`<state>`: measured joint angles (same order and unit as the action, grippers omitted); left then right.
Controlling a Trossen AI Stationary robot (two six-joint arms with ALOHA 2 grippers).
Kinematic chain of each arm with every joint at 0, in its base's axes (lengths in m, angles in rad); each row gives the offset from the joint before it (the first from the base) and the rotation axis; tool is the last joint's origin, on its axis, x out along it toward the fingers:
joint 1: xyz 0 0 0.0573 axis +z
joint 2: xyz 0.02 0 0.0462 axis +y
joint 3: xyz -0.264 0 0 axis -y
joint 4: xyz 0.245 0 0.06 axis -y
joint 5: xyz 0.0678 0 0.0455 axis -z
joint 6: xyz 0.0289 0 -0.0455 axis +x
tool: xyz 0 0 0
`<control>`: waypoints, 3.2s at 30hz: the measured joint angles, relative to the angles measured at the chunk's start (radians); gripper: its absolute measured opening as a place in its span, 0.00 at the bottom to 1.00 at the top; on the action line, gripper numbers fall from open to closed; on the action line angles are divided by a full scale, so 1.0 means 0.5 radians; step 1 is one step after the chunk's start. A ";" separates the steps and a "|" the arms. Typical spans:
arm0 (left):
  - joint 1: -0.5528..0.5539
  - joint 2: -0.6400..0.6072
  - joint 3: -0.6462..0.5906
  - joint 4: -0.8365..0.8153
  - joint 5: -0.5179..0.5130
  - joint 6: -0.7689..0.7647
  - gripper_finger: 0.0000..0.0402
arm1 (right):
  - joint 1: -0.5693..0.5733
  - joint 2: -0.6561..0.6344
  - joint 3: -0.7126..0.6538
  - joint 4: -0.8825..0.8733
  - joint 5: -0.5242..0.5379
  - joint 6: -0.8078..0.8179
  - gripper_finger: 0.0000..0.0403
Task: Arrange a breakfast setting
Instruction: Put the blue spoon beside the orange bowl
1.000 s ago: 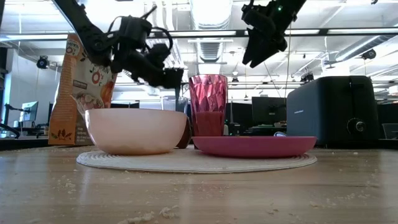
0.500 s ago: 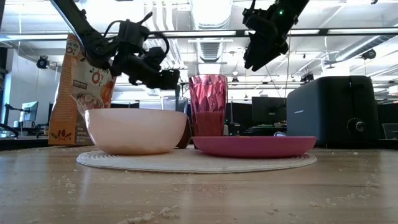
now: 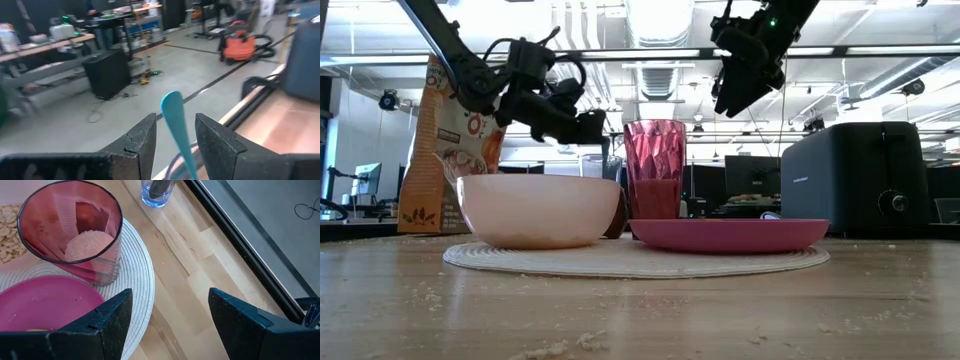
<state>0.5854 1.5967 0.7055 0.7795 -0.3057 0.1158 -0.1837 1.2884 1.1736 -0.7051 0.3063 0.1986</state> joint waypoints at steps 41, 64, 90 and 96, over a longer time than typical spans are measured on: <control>0.082 -0.069 0.129 -0.479 0.407 0.010 0.30 | 0.000 0.000 -0.001 0.012 0.000 -0.037 0.62; 0.209 0.016 0.129 -0.248 0.541 0.191 0.30 | -0.001 0.000 -0.010 0.014 0.001 -0.085 0.62; 0.234 0.016 0.129 -0.141 0.594 0.147 0.30 | -0.001 -0.001 -0.010 0.031 0.001 -0.084 0.62; 0.234 0.020 0.154 -0.131 0.647 0.126 0.30 | -0.001 -0.001 -0.010 0.031 0.001 -0.084 0.62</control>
<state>0.7025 1.6067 0.7825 0.7137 0.0177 0.1785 -0.1841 1.2881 1.1687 -0.6895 0.3069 0.1566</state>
